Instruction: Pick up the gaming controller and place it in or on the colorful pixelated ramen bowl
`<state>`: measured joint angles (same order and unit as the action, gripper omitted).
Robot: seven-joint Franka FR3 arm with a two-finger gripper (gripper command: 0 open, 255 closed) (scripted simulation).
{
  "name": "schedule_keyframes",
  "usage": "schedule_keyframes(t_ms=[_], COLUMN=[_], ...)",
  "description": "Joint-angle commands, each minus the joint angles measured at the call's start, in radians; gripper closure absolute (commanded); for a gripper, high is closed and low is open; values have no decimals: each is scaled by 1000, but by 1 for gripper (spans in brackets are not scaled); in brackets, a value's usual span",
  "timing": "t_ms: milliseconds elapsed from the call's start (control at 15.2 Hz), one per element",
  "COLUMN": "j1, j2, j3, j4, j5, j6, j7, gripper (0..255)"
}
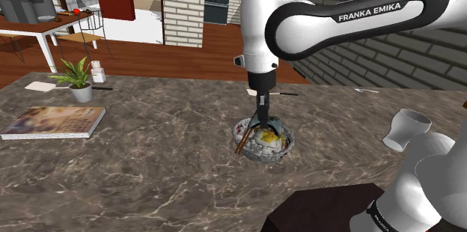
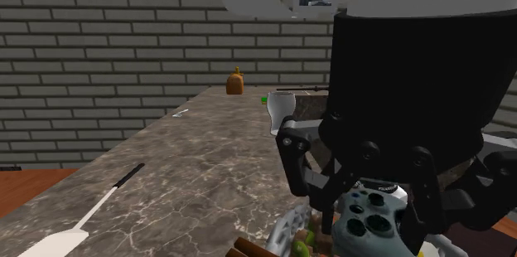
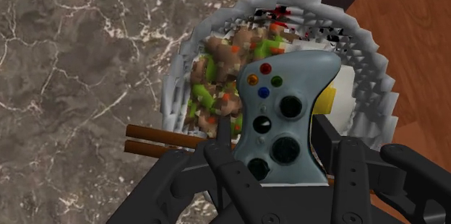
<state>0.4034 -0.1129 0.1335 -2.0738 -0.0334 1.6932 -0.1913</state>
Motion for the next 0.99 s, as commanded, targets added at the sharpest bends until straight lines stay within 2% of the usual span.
schedule_keyframes(t_ms=[0, 396, 462, 792, 924], j1=[-1, -1, -1, -1, 0], j2=[3, 3, 3, 3, 12], j3=[-1, -1, -1, -1, 1], j4=[-7, -7, -7, -7, 69], j5=[-1, -1, -1, -1, -1], j6=[10, 10, 10, 10, -57], j7=[-1, -1, -1, -1, -1], gripper=[255, 255, 0, 0, 0])
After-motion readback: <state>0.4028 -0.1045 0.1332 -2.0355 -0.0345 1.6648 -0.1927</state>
